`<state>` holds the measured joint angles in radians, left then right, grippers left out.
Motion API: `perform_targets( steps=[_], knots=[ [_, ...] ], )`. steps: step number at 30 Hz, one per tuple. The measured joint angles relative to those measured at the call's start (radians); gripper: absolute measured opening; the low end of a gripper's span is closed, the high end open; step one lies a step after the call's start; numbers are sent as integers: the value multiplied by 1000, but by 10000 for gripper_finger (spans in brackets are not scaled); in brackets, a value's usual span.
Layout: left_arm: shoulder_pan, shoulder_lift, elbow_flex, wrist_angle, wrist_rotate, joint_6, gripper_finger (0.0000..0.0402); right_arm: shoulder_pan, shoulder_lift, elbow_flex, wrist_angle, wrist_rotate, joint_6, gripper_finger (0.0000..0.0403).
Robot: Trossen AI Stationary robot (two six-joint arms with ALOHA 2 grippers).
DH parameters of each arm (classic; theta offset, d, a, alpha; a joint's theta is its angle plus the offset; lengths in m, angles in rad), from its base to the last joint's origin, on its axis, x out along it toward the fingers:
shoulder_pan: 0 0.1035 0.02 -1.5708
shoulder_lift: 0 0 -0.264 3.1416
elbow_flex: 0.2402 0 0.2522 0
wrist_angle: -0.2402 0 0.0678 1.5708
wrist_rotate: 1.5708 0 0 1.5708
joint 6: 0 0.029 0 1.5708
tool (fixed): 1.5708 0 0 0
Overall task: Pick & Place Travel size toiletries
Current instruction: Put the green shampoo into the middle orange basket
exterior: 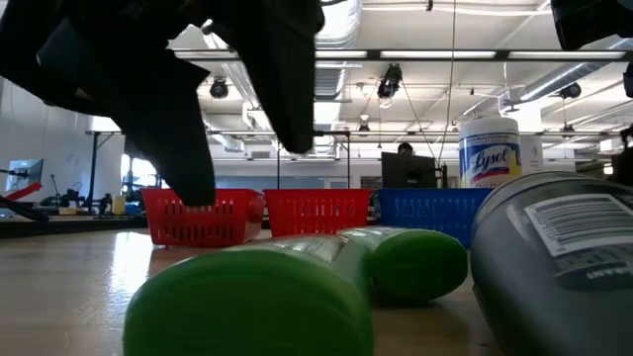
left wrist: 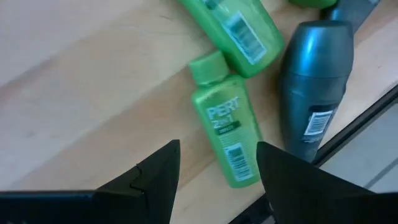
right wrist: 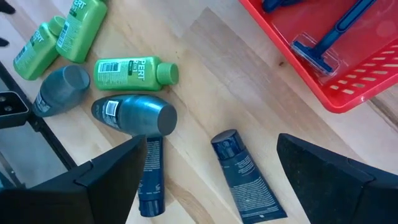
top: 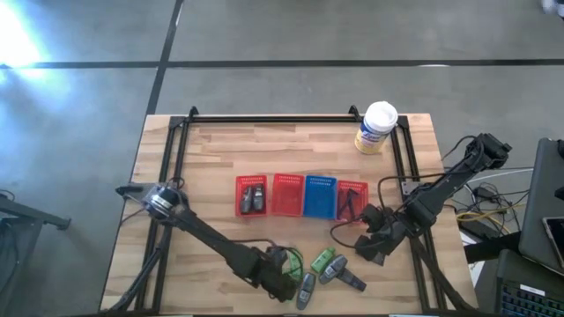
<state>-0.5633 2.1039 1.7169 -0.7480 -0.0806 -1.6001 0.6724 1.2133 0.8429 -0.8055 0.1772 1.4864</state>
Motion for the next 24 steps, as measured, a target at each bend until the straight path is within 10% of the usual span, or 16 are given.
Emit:
perform_targets(
  steps=[24],
  knots=[
    [0, 139, 94, -57, 93, -108, 216, 31, 0, 0, -11, -2, -24, 341]
  ],
)
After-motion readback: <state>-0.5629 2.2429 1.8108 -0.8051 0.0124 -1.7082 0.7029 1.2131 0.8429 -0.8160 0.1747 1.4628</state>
